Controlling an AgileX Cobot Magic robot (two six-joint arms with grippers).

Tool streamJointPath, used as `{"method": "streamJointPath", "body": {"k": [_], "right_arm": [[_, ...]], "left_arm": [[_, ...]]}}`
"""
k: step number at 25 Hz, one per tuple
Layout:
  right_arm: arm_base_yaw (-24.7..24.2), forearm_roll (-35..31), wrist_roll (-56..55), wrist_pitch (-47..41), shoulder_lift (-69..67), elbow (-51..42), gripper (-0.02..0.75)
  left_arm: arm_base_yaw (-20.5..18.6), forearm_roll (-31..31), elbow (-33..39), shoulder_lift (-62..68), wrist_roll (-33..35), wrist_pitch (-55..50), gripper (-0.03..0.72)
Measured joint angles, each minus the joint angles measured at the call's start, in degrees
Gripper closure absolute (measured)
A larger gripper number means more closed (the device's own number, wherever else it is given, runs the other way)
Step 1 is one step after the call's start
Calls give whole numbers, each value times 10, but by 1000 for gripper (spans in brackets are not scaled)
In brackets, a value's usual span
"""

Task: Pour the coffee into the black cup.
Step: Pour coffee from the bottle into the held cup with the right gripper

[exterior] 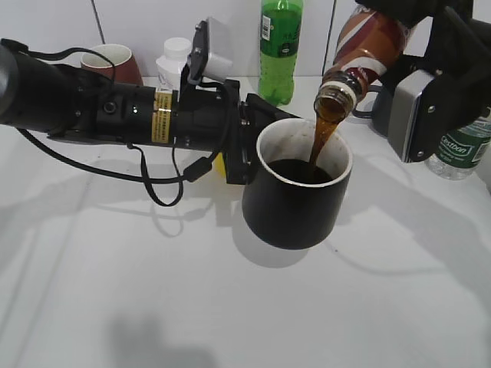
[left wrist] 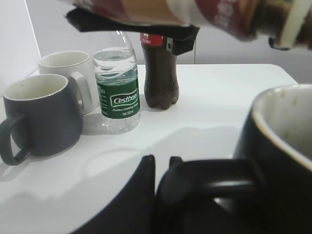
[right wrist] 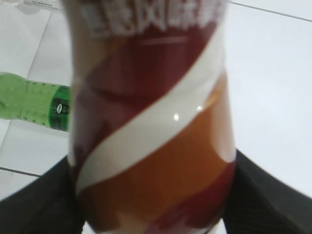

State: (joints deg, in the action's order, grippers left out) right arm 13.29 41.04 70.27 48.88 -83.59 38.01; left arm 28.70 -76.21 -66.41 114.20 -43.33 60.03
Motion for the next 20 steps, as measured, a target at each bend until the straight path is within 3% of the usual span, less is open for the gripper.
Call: {"method": "streamJointPath", "body": {"k": [11, 20], "right_arm": [[0, 0, -4, 5, 0, 0, 195], [0, 40, -207, 7, 0, 0, 195]], "left_arm": [[0, -1, 0, 1, 0, 0, 640], [0, 31, 0, 3, 0, 0, 640]]}}
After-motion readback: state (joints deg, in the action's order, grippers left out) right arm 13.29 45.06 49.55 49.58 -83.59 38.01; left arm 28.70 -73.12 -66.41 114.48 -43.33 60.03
